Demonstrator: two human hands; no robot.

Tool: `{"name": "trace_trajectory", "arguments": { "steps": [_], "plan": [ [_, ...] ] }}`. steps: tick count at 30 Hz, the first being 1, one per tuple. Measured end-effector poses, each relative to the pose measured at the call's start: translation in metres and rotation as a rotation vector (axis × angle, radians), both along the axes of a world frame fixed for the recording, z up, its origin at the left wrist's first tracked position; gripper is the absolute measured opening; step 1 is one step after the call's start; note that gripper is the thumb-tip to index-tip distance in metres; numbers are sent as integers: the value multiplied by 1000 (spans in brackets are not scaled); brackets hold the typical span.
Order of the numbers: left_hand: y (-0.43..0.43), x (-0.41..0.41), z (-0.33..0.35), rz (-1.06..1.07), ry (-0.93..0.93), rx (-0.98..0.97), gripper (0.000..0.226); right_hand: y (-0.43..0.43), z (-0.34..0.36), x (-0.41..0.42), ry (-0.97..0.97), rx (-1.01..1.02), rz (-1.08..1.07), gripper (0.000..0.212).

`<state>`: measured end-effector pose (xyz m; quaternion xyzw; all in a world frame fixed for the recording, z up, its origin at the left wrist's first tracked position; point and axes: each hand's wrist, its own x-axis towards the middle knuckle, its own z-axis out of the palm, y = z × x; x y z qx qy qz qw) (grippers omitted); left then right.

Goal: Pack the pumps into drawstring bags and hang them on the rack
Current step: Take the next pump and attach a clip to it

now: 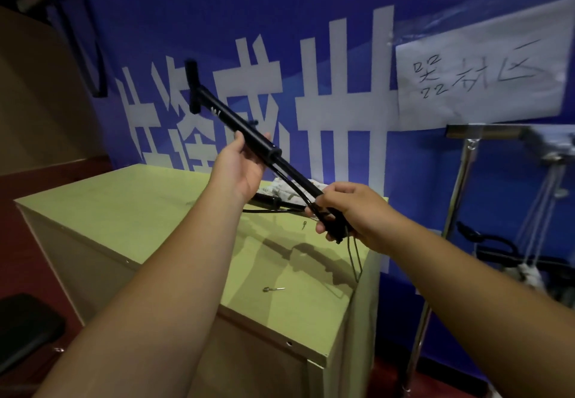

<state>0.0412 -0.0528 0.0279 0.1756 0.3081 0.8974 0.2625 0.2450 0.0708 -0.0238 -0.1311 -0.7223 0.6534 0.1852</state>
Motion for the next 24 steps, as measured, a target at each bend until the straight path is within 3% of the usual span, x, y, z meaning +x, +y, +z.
{"name": "trace_trajectory", "arguments": {
  "steps": [7, 11, 14, 19, 22, 24],
  "plan": [
    [11, 70, 33, -110, 164, -100, 44, -5, -6, 79, -54, 12, 29, 23],
    [28, 117, 26, -154, 284, -144, 36, -6, -29, 131, -206, 255, -20, 36],
    [40, 154, 9, -202, 335, -199, 38, -1, -49, 164, -323, 337, -80, 42],
    [60, 205, -39, -267, 394, -298, 44, 24, -79, 210, -609, 512, -66, 69],
    [69, 232, -69, -300, 419, -331, 41, 40, -82, 226, -593, 559, -147, 56],
    [75, 250, -90, -325, 434, -351, 39, 51, -84, 230, -460, 454, -280, 37]
  ]
}}
